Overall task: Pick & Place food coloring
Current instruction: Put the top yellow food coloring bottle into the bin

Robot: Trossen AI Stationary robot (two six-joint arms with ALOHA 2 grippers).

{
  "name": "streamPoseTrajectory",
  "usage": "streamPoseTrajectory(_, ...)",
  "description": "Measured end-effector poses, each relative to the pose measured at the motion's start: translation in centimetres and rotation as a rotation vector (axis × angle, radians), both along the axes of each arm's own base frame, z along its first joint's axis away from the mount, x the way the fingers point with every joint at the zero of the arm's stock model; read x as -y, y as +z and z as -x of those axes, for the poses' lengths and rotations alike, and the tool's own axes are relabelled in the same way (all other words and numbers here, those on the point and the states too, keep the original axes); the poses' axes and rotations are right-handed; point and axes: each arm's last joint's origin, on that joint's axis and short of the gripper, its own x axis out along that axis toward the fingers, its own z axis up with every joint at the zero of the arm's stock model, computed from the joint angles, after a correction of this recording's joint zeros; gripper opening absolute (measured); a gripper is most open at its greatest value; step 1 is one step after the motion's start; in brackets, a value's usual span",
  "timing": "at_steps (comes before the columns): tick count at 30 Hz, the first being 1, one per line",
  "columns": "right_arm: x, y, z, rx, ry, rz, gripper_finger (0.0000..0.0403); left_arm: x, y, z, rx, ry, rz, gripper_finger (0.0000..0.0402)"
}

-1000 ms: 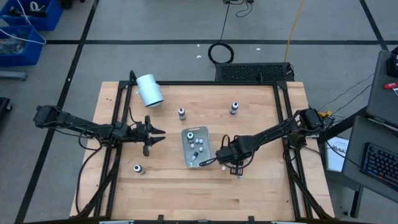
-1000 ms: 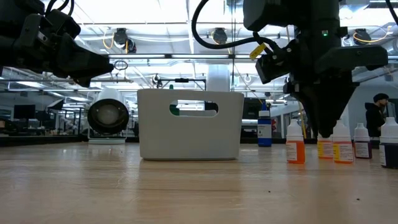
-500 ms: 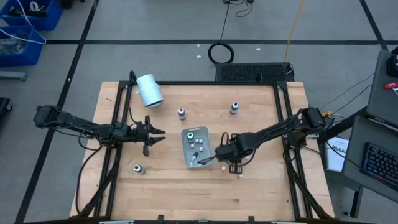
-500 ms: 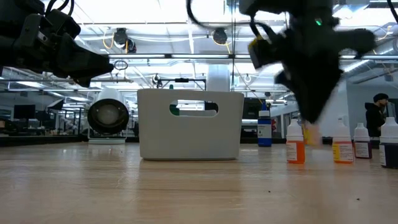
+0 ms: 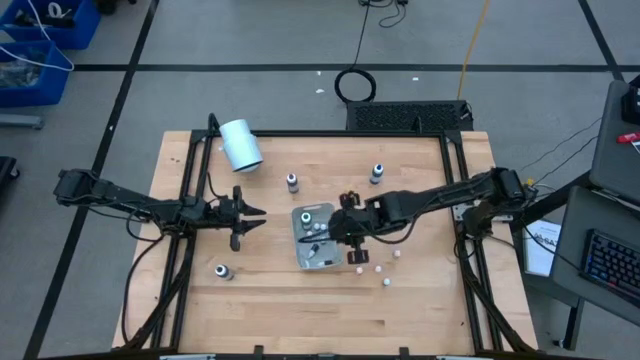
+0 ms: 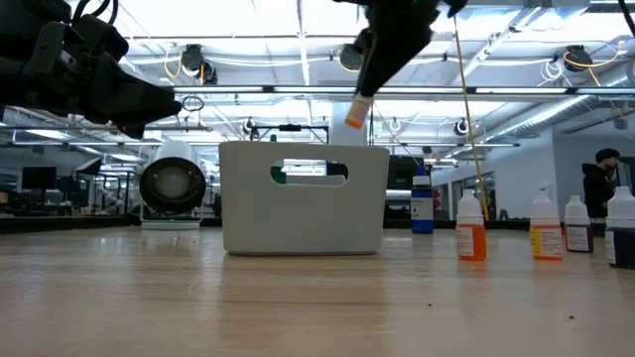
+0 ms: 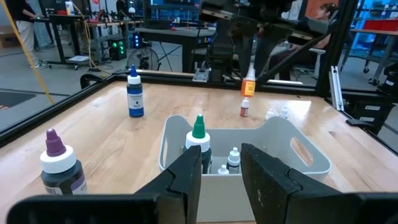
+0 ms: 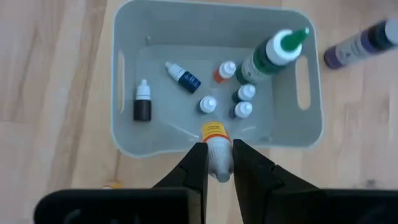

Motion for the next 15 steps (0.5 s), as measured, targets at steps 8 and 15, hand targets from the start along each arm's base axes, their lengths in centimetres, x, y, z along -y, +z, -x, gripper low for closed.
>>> streamPoseTrajectory(8, 0.3, -1.7, -3.6, -0.077, 0.133, 0.020, 0.0041, 0.0, 0.0, 0.0, 0.000, 0.000, 0.000, 0.0118)
streamPoseTrajectory(15, 0.1, -4.5, -5.1, -0.198, 0.182, 0.015, 0.0041, 0.0, 0.0, 0.0, 0.000, -0.001, 0.000, 0.0118)
